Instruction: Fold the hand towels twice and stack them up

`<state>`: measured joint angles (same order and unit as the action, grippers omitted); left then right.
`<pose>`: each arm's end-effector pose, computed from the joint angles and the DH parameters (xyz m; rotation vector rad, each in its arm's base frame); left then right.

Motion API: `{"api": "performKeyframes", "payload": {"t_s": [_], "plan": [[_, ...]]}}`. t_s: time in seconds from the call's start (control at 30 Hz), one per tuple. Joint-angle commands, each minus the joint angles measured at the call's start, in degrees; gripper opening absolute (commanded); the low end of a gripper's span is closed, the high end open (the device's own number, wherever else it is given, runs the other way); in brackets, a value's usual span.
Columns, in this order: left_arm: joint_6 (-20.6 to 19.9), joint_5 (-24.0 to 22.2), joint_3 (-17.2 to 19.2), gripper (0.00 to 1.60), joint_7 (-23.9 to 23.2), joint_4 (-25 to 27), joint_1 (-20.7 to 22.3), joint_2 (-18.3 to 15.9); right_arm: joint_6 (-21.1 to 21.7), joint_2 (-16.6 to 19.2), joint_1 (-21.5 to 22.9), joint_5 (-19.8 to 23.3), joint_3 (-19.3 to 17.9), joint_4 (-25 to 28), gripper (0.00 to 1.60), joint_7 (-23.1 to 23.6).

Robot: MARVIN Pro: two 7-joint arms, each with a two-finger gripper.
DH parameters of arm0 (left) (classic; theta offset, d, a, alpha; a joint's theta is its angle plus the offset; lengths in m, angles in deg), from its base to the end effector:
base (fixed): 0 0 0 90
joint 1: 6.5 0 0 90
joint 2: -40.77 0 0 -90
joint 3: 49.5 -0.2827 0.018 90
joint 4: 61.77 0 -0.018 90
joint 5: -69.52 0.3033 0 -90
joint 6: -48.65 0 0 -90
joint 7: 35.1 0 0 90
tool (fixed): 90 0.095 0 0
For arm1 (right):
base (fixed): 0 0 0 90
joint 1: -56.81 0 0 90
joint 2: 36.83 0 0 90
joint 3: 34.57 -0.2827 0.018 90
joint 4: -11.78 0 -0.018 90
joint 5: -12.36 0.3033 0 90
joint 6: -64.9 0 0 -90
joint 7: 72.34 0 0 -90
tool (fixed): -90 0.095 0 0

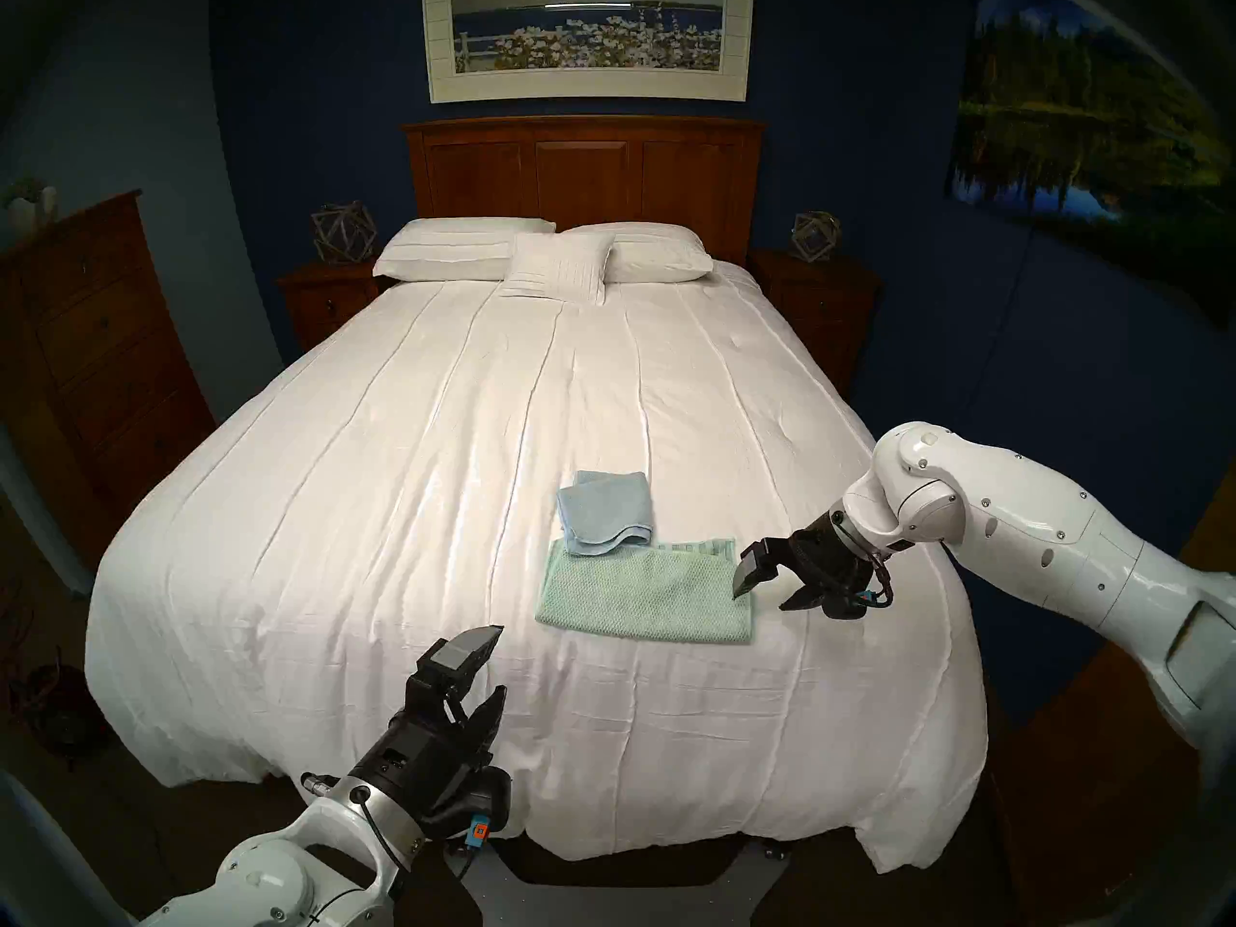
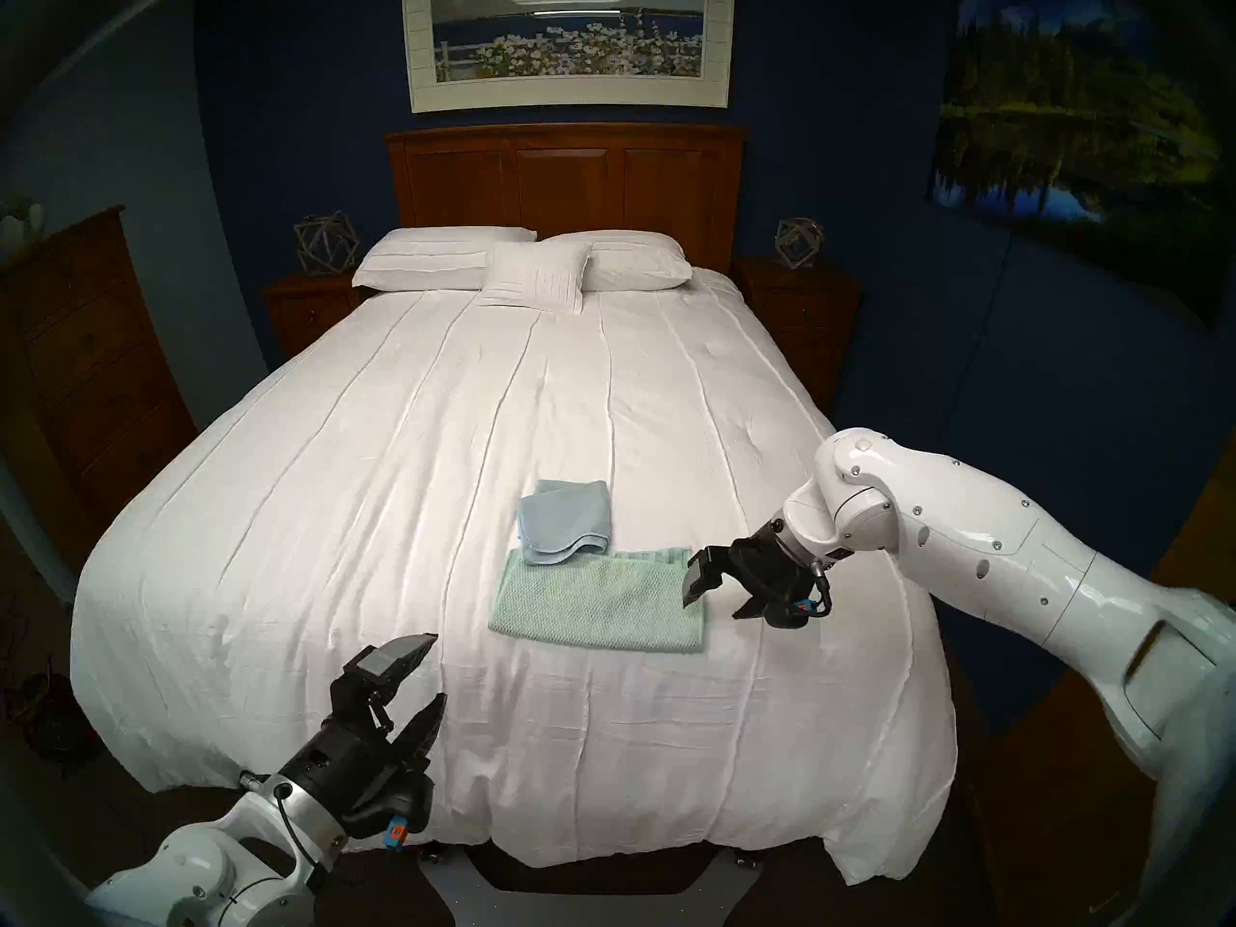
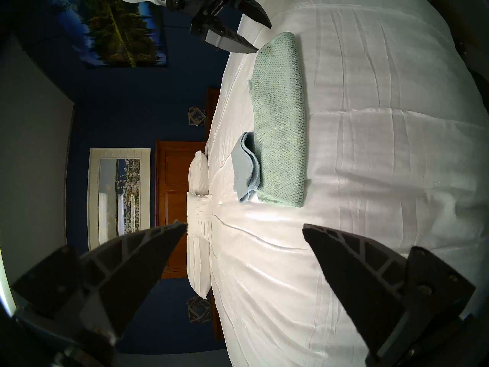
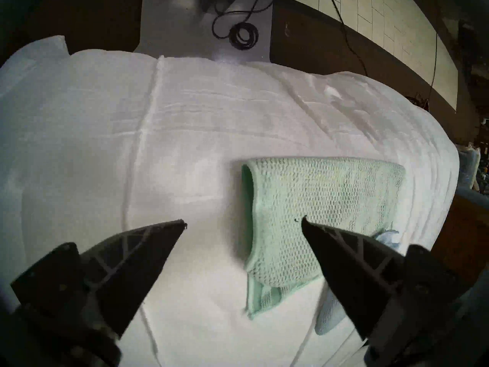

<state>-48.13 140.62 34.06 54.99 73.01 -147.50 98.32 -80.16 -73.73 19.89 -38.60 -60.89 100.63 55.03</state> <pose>0.1759 -0.0113 -0.2623 -1.1934 1.6220 -1.3610 0.4345 -0.0323 -0.2192 -0.0942 2.8620 0.6350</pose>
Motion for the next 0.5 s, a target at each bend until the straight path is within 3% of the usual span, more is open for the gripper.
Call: {"api": "performKeyframes", "payload": {"t_s": [0.0, 0.17, 0.47], "plan": [[0.06, 0.03, 0.02, 1.6, 0.43, 1.43, -0.18, 0.04, 0.06, -2.67, 0.57, -7.02, 1.35, -0.1, 1.6, -5.55], [0.07, 0.04, 0.06, 1.6, 0.44, 1.47, -0.24, 0.04, 0.06, -3.55, 0.46, -12.76, 1.87, -2.55, 1.6, -11.14], [0.08, 0.04, 0.07, 1.6, 0.44, 1.48, -0.25, 0.05, 0.06, -4.23, 0.46, -15.82, 1.11, -4.21, 1.6, -18.58]]}}
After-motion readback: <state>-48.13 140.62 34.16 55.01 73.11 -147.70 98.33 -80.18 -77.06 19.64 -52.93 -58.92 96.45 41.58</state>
